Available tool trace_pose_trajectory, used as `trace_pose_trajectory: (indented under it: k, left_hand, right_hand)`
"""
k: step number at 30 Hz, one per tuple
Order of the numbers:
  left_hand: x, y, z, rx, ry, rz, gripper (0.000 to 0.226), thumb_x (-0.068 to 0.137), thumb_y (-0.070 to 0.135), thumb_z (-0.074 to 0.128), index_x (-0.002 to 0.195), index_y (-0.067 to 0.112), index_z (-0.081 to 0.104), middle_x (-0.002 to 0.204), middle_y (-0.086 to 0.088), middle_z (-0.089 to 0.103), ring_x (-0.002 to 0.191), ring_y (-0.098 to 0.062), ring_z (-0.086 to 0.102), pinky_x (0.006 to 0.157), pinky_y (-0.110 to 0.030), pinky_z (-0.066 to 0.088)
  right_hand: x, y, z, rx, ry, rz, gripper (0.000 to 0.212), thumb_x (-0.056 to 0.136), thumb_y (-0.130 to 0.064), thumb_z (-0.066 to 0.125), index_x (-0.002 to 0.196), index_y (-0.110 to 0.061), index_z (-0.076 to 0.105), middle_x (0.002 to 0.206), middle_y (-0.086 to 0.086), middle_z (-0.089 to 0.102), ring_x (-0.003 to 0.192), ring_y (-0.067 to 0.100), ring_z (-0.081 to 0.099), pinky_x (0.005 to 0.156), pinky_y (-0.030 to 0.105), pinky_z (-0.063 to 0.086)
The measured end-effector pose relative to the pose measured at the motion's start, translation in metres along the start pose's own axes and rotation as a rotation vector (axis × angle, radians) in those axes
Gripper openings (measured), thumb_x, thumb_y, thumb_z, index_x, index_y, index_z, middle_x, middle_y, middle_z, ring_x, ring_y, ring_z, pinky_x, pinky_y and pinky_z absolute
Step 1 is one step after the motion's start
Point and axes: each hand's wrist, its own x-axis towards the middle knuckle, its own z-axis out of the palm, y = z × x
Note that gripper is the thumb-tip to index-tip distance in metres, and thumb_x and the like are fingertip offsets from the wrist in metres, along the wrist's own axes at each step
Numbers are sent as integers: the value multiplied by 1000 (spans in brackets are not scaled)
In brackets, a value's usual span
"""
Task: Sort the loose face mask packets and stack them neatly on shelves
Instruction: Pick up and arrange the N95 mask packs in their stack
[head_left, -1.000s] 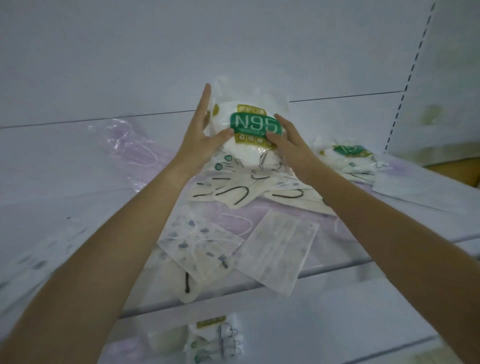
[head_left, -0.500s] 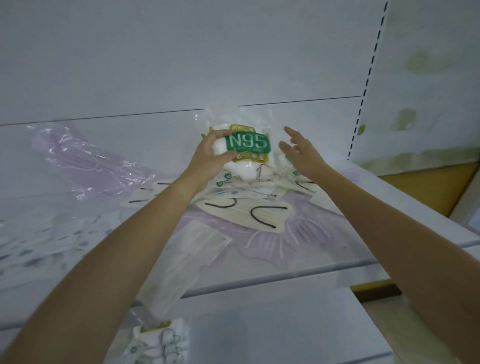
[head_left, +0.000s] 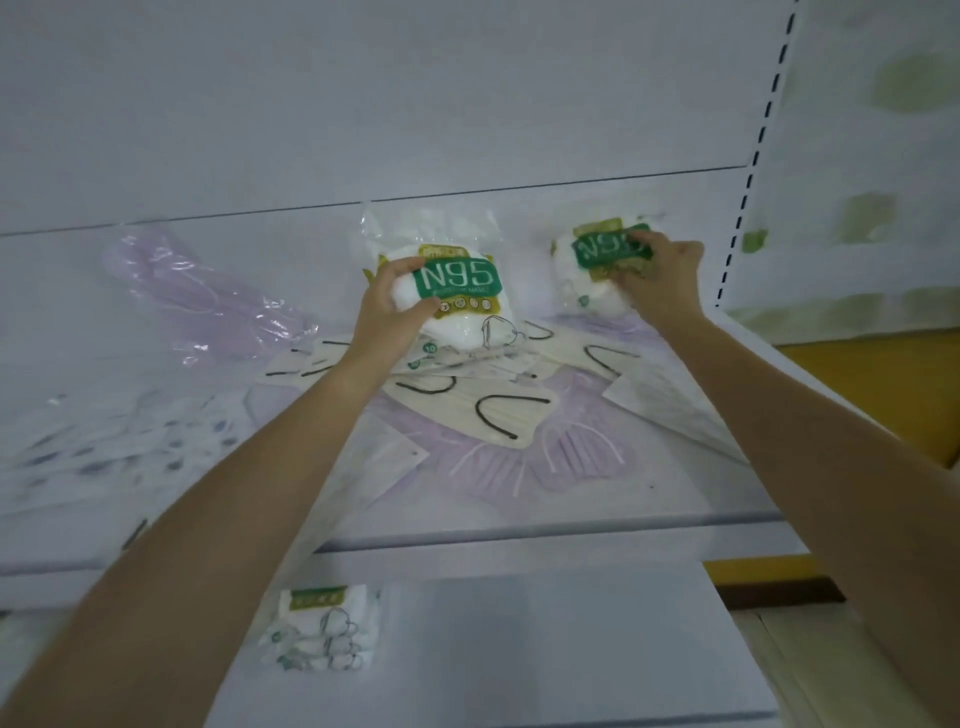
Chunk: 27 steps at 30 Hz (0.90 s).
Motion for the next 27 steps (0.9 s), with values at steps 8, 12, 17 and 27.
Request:
trace_pose_trajectory:
  k: [8, 12, 17, 27]
  left_hand:
    - [-24, 36, -36, -125, 19, -33, 26, 94, 36, 52, 117, 25, 58, 125, 0, 58, 116, -19, 55, 98, -39, 48]
    - [-70, 51, -91, -109, 51, -17, 19, 90, 40, 58, 106, 31, 55, 112, 9, 60, 104, -10, 60, 92, -38, 48]
    - [-143, 58, -183, -166, 121, -26, 12, 92, 17, 57, 103, 21, 56, 106, -1, 65, 91, -11, 66, 82, -31, 54]
    - [-325, 9, -359, -261, 192, -334, 73, 74, 45, 55, 141, 21, 39, 143, -1, 47, 129, -19, 46, 104, -51, 37]
  right_hand:
    - [-68, -110, 25, 504, -269, -196, 46, 83, -18, 70, 123, -25, 50, 119, -3, 48, 108, 15, 55, 73, 22, 54]
    - [-127, -149, 59, 347, -359, -270, 55, 83, -27, 70, 132, -26, 44, 125, 11, 33, 117, 16, 44, 98, 23, 44]
    - [-221, -209, 83, 365, -479, -340, 52, 89, -35, 60, 136, -31, 38, 119, 0, 33, 109, -2, 40, 89, -4, 32]
    - [-437, -277, 172, 366, -817, -388, 64, 89, -37, 47, 146, -25, 21, 148, 8, 24, 142, 26, 10, 116, 47, 13]
